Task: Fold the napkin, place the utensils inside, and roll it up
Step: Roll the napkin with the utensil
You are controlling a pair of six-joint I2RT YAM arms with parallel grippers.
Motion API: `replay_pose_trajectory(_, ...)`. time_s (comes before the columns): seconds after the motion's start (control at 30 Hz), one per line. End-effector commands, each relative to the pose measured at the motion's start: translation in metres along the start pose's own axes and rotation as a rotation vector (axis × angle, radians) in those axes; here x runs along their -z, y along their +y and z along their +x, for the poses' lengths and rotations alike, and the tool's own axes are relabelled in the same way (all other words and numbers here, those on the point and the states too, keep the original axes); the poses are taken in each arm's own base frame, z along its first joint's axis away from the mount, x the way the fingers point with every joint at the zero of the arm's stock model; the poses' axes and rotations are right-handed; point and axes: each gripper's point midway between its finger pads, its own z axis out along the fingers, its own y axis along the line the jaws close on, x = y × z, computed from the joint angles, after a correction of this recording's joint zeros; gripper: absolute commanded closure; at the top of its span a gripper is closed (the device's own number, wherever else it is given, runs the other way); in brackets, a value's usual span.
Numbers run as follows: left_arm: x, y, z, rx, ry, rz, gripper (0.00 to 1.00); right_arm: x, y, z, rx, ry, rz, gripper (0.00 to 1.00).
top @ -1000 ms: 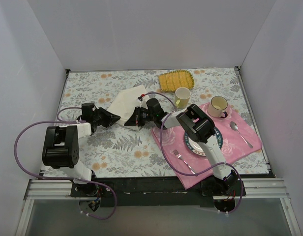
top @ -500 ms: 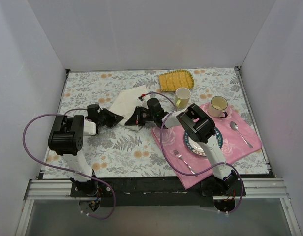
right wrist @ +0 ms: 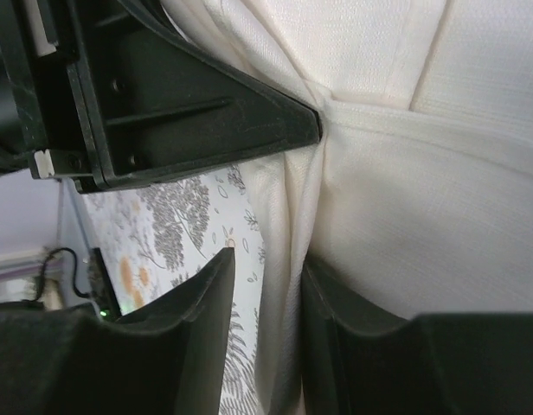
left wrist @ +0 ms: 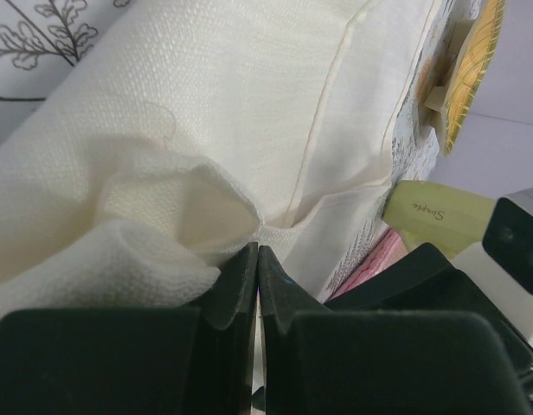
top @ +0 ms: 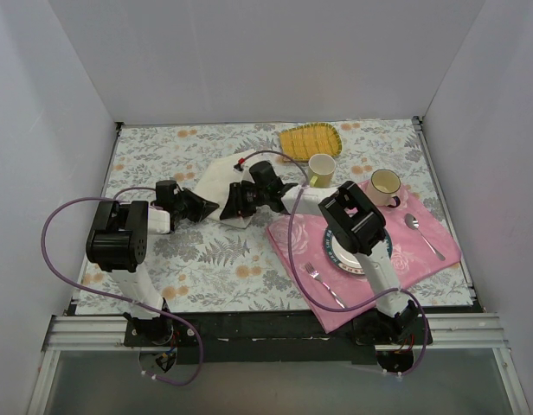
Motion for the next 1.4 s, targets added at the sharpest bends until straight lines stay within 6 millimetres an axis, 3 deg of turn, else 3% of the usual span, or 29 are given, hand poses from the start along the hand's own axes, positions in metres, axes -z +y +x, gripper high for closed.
replay_pose_trajectory(0.0,0.0,0.072,0.017,0.017,0.017,-0.251,1.0,0.025,-0.022,-0.018,0.154,0.011,0.2,0.56)
replay_pose_trajectory(0.17,-0.001,0.072,0.018,0.014,0.025,-0.253,1.0,0.04,-0.022,-0.02,0.317,0.064,0.243,0.52)
replay_pose_trajectory(0.3,-0.002,0.072,0.017,0.018,0.029,-0.257,1.0,0.049,-0.02,-0.011,0.356,0.077,0.222,0.51)
replay_pose_trajectory(0.33,-0.003,0.072,0.017,0.018,0.03,-0.256,1.0,0.051,-0.026,-0.001,0.349,0.097,0.232,0.51)
replay_pose_trajectory(0.43,-0.003,0.072,0.017,0.018,0.033,-0.258,1.0,0.057,-0.026,0.0,0.366,0.072,0.24,0.56)
replay_pose_trajectory(0.67,-0.006,0.073,0.016,0.016,0.046,-0.27,1.0,0.06,-0.049,0.017,0.409,0.104,0.277,0.74)
replay_pose_trajectory(0.87,-0.008,0.073,0.017,0.011,0.063,-0.278,1.0,0.06,-0.064,0.017,0.493,0.148,0.362,0.73)
replay_pose_trajectory(1.07,-0.01,0.074,0.019,0.013,0.084,-0.281,1.0,0.076,-0.031,-0.014,0.607,0.088,0.404,0.56)
replay_pose_trajectory(1.2,-0.011,0.075,0.02,0.018,0.092,-0.288,1.0,0.081,-0.007,-0.039,0.818,0.066,0.457,0.48)
replay_pose_trajectory(1.3,-0.011,0.075,0.021,0.022,0.105,-0.296,1.0,0.074,0.01,-0.041,0.986,0.049,0.444,0.42)
replay_pose_trajectory(1.37,-0.011,0.077,0.022,0.024,0.113,-0.306,1.0,0.067,0.016,-0.031,1.069,0.052,0.431,0.39)
